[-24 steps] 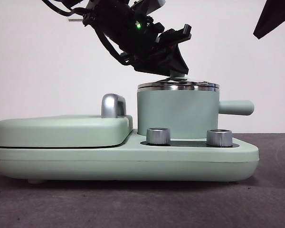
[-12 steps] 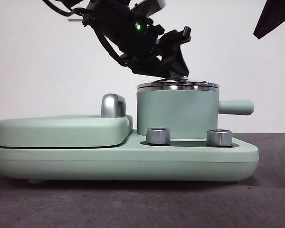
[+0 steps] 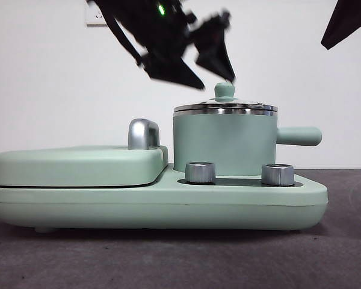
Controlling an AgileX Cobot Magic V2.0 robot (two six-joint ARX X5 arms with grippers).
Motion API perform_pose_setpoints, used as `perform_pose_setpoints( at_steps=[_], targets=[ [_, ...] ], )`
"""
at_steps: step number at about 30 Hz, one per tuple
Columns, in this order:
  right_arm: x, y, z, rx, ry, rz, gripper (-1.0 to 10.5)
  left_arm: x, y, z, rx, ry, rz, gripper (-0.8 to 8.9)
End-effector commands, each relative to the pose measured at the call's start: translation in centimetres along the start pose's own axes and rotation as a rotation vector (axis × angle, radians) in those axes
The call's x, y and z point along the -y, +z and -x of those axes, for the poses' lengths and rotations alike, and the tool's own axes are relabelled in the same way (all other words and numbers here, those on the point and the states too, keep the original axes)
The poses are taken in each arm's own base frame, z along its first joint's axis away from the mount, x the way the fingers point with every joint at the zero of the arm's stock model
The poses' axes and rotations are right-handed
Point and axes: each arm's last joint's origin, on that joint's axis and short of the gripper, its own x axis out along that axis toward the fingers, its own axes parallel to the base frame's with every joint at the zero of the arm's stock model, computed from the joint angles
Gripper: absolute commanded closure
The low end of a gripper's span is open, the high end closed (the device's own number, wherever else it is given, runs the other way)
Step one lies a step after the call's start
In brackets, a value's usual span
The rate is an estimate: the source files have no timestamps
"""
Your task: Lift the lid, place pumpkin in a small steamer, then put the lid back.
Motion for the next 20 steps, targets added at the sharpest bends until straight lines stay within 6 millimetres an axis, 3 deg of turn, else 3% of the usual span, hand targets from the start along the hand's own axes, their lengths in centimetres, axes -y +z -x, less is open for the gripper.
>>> perform_pose_setpoints(
  at_steps=[1,9,16,20],
  targets=[
    [-0.1,0.2,0.0,0.005,0.006,-0.002,5.0,0.1,1.4,2.4,0.012,0.003,-0.003,4.71],
    [-0.1,0.2,0.0,0.005,0.007,-0.002,5.0,-0.3,2.2,9.1,-0.103,0.038,0.161,4.74],
    [-0.2,0.3,-0.5,-0.004,0.035,0.004,5.0,-0.6,0.8,13.3,-0.17,0.079,0.224,5.01],
    [-0.2,0.7,-1.3,-0.012,0.045,0.004,5.0,-0.1,-1.3,15.3,-0.139,0.086,0.241,5.42]
  ],
)
